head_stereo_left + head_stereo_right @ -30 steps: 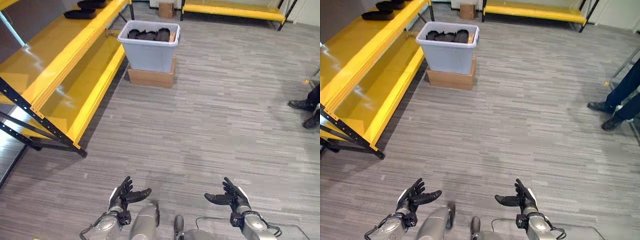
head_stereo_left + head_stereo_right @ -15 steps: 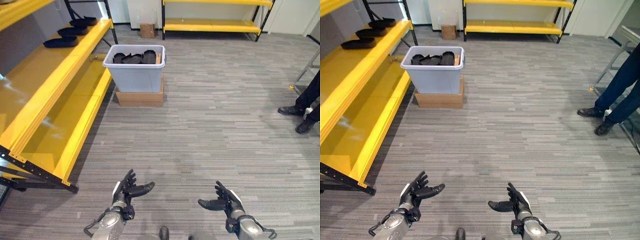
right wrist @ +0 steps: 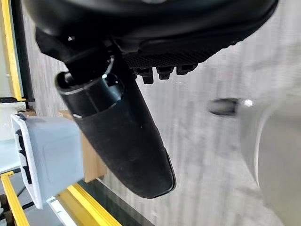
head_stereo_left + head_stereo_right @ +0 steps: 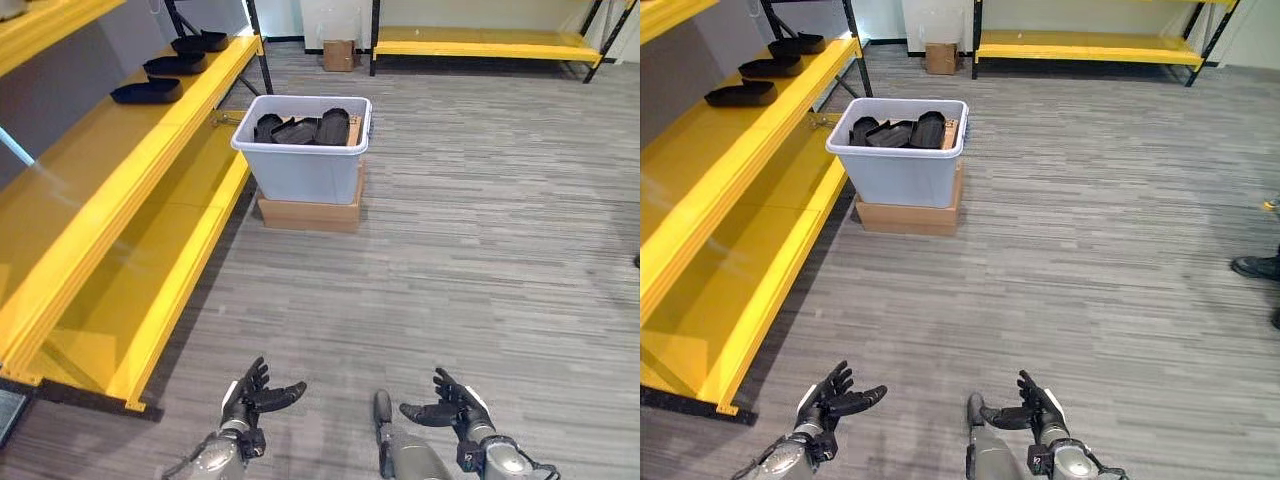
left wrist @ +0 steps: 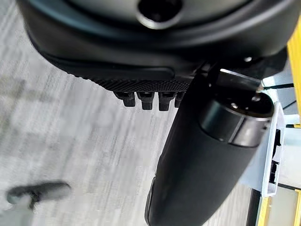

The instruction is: Move parts from the plastic box to the shelf.

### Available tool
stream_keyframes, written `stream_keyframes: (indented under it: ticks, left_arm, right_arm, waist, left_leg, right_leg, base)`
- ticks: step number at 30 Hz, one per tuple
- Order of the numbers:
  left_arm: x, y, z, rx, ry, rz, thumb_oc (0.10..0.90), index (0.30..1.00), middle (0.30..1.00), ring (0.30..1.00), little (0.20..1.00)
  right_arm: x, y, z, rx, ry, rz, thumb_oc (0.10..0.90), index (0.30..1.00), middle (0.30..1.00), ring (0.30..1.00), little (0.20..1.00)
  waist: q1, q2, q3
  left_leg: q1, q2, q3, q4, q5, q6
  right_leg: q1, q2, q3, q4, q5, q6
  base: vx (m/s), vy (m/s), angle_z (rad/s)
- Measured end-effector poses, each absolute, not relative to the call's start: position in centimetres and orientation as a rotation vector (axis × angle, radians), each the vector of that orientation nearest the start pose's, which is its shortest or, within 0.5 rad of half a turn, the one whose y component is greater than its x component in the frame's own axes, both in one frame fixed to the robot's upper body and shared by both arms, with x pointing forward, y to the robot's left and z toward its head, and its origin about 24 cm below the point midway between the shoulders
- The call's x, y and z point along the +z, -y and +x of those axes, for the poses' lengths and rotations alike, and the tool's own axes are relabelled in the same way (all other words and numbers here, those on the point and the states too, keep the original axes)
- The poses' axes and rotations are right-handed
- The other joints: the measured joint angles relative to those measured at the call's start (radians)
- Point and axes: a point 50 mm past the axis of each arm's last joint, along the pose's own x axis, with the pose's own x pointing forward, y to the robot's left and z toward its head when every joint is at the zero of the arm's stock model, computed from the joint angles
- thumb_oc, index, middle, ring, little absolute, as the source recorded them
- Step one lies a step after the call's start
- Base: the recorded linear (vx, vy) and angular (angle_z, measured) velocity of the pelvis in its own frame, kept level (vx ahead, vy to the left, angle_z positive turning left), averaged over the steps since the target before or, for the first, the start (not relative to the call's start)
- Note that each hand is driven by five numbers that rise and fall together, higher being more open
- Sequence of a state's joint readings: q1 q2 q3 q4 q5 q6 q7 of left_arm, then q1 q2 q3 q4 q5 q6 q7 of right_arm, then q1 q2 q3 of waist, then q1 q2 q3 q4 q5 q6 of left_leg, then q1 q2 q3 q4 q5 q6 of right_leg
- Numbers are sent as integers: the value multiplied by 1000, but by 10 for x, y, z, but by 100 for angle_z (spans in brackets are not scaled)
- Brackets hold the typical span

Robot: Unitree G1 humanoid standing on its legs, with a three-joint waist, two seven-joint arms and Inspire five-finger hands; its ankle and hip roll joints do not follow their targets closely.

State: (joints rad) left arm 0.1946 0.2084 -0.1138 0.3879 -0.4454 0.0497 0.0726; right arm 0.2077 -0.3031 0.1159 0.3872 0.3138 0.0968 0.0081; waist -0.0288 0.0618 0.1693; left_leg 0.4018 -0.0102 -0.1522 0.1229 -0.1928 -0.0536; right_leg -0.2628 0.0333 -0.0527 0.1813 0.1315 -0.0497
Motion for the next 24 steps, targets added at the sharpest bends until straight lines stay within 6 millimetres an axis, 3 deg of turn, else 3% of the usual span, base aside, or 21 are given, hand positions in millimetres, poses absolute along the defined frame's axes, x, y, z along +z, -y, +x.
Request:
stream_keyframes:
  ticks: [2,5,7,8,9,10,11,12,13,14,15,16,17,19,20,22,24]
  left_arm:
    - [-84,-189,170,131,-632,-211,900,1000,1000,1000,1000]
    - [-76,-189,181,104,-588,-202,900,1000,1000,1000,1000]
    - [-67,-192,195,102,-543,-194,900,1000,1000,1000,1000]
    - [-67,-193,195,107,-544,-193,900,1000,1000,1000,1000]
    - [-65,-194,197,102,-538,-189,900,1000,1000,1000,1000]
    - [-61,-191,202,88,-514,-198,900,1000,1000,1000,1000]
    - [-56,-191,205,83,-491,-197,900,1000,1000,1000,1000]
    - [-62,-203,193,101,-533,-163,900,1000,1000,1000,1000]
    - [-64,-205,188,109,-547,-160,900,1000,1000,1000,1000]
    - [-63,-206,188,98,-547,-141,900,1000,1000,1000,1000]
    - [-63,-207,189,99,-544,-140,900,1000,1000,1000,1000]
    - [-67,-210,183,116,-567,-138,900,1000,1000,1000,1000]
    - [-72,-211,176,124,-599,-138,900,1000,1000,1000,1000]
    - [-79,-212,168,131,-645,-136,900,1000,1000,1000,1000]
    - [-81,-212,164,133,-654,-140,900,1000,1000,1000,1000]
    - [-81,-210,165,129,-654,-147,900,1000,1000,1000,1000]
    - [-82,-209,163,130,-659,-148,900,1000,1000,1000,1000]
  right_arm:
    - [-85,219,162,-50,-700,-7,900,1000,1000,1000,1000]
    - [-76,222,175,-46,-650,-21,900,1000,1000,1000,1000]
    - [-72,222,182,-47,-623,-23,900,1000,1000,1000,1000]
    - [-73,222,181,-47,-624,-21,900,1000,1000,1000,1000]
    - [-73,221,182,-49,-617,-16,900,1000,1000,1000,1000]
    - [-74,225,180,-58,-627,-20,900,1000,1000,1000,1000]
    - [-75,224,179,-60,-637,-19,900,1000,1000,1000,1000]
    - [-79,217,174,-54,-652,4,900,1000,1000,1000,1000]
    - [-80,217,172,-59,-653,4,900,1000,1000,1000,1000]
    - [-79,220,170,-87,-649,10,900,1000,1000,1000,1000]
    - [-79,221,171,-94,-650,8,900,1000,1000,1000,1000]
    - [-79,221,172,-100,-649,6,900,1000,1000,1000,1000]
    - [-80,221,170,-99,-654,4,900,1000,1000,1000,1000]
    - [-83,222,165,-102,-672,1,900,1000,1000,1000,1000]
    - [-84,223,162,-96,-684,-14,900,1000,1000,1000,1000]
    - [-85,226,160,-96,-696,-28,900,1000,1000,1000,1000]
    - [-86,227,157,-97,-706,-29,900,1000,1000,1000,1000]
  waist:
    - [-6,-12,-26]
    - [-10,-21,-45]
    - [-7,-28,-45]
    - [1,-38,-42]
    - [-2,-53,-38]
    - [22,-75,-24]
    - [46,-85,-16]
    - [53,-132,2]
    - [55,-137,7]
    - [60,-150,13]
    - [65,-158,23]
    - [74,-162,38]
    - [75,-158,39]
    - [70,-143,42]
    - [61,-122,35]
    - [59,-100,39]
    - [61,-91,35]
  left_leg:
    - [-26,26,-2,115,68,-70]
    - [-90,48,9,162,67,-41]
    - [-160,51,15,338,167,-69]
    - [-184,54,26,433,171,-56]
    - [-272,47,44,590,245,-24]
    - [-395,49,84,820,311,37]
    - [-471,46,115,933,309,54]
    - [-563,33,149,910,195,42]
    - [-614,30,150,891,173,44]
    - [-737,23,152,888,141,54]
    - [-769,31,164,844,135,62]
    - [-818,38,202,633,132,62]
    - [-806,45,214,475,134,60]
    - [-789,55,221,317,159,45]
    - [-725,64,199,-8,188,18]
    - [-699,61,169,-153,216,25]
    - [-693,60,170,-136,230,31]
  right_leg:
    - [31,12,-39,54,-67,-33]
    - [43,45,-37,63,-116,-88]
    - [92,73,-35,44,-143,-108]
    - [119,74,-21,31,-148,-113]
    - [154,75,11,8,-191,-142]
    - [172,78,21,-11,-193,-145]
    - [186,72,34,-15,-188,-146]
    - [269,55,46,-54,-167,-124]
    - [296,55,52,-56,-182,-133]
    - [285,46,49,-59,-200,-135]
    - [292,40,58,-55,-203,-129]
    - [309,33,76,-74,-201,-115]
    - [331,33,87,-83,-203,-112]
    - [395,34,87,-110,-207,-96]
    - [426,44,98,-140,-226,-54]
    - [461,53,125,-155,-243,-40]
    - [503,51,138,-181,-253,-40]
  base:
    - [350,-164,29]
    - [391,-201,14]
    - [398,-341,0]
    - [351,-358,7]
    - [156,-172,12]
    - [164,-147,1]
    - [223,-113,-37]
    - [226,-115,-44]
    - [342,-27,-14]
    - [308,54,-4]
    - [308,53,-18]
    - [220,80,-42]
    - [373,145,-42]
    - [386,144,-24]
    - [393,141,-16]
    - [407,154,-17]
    - [376,160,-29]
